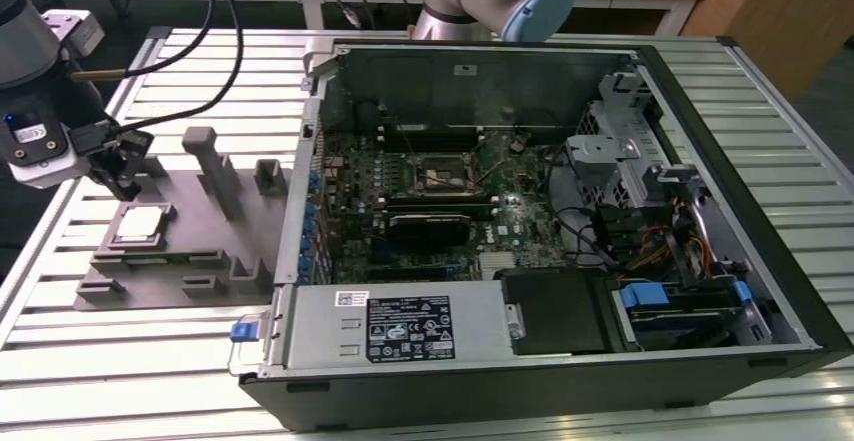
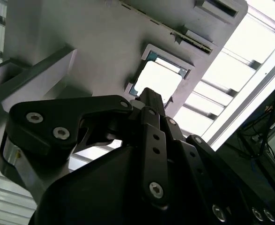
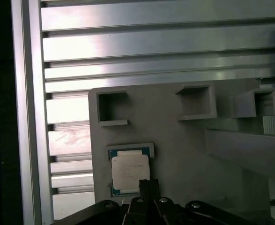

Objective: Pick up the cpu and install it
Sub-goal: 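Pick up the cpu and move it towards the insertion slot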

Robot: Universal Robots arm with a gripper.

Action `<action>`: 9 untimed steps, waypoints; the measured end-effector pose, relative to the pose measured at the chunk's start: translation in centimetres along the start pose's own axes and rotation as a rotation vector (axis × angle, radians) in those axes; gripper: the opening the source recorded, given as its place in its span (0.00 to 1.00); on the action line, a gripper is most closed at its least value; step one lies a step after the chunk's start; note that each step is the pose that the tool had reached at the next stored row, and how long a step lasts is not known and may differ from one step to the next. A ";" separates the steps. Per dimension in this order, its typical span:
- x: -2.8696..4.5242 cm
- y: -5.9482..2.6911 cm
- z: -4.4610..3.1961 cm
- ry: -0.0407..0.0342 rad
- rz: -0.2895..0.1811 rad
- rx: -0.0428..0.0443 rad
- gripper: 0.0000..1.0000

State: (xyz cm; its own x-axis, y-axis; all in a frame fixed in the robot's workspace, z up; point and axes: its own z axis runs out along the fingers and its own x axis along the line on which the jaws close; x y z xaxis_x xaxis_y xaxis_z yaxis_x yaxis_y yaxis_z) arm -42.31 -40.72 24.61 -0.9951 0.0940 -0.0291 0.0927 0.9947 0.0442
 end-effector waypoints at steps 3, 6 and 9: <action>0.13 -0.24 0.26 0.0000 0.000 0.0000 0.11; 0.25 -0.47 0.58 -0.0001 0.000 0.0000 0.11; 0.33 -0.63 0.93 -0.0002 0.000 -0.0001 0.11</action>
State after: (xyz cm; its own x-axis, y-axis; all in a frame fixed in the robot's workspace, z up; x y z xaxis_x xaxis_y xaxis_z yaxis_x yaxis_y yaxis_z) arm -42.66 -41.28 23.65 -0.9951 0.0941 -0.0293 0.0928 0.9947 0.0444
